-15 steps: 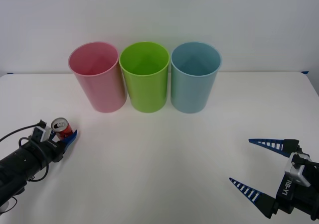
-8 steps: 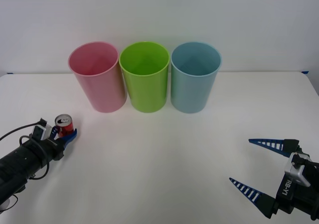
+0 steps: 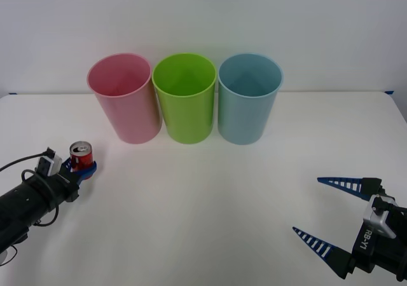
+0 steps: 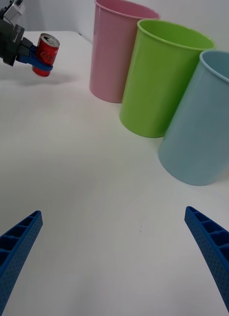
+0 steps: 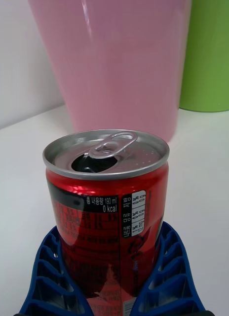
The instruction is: Put cans in the blue bin and PET bottles in the pink bin and trash in the green bin.
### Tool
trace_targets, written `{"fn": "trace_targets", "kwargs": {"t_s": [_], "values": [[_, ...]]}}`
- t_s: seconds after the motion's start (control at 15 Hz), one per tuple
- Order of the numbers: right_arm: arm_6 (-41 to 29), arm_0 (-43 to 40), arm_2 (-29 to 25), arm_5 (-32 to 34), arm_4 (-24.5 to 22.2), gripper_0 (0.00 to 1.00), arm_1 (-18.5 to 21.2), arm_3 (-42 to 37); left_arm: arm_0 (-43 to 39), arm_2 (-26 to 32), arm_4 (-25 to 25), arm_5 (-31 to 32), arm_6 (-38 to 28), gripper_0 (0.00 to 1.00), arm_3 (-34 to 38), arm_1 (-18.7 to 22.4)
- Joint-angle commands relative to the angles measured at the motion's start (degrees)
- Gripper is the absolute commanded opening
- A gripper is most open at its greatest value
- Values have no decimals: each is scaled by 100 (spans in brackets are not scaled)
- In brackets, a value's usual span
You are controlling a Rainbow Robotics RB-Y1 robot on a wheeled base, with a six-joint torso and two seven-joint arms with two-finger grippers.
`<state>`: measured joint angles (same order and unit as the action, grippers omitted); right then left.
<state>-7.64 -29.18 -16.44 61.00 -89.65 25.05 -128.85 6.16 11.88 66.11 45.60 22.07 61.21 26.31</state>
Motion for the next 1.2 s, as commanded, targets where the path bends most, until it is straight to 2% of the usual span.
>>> {"fn": "trace_targets", "kwargs": {"t_s": [0.07,0.4,0.6,0.73,0.87,1.2], "values": [[0,0,0,0,0,100,0,0,0,148,8,687,-62,0,40,58],[0,0,0,0,0,100,0,0,-9,350,139,1794,-176,0,110,234],[0,0,0,0,0,100,0,0,-9,508,447,2260,-326,0,304,243],[0,0,0,0,0,100,0,0,-79,517,596,2392,-633,0,646,243],[0,0,0,0,0,100,0,0,-308,447,605,2392,-1117,0,1367,243],[0,0,0,0,0,100,0,0,-387,-274,667,2163,-2338,0,2562,295]]}}
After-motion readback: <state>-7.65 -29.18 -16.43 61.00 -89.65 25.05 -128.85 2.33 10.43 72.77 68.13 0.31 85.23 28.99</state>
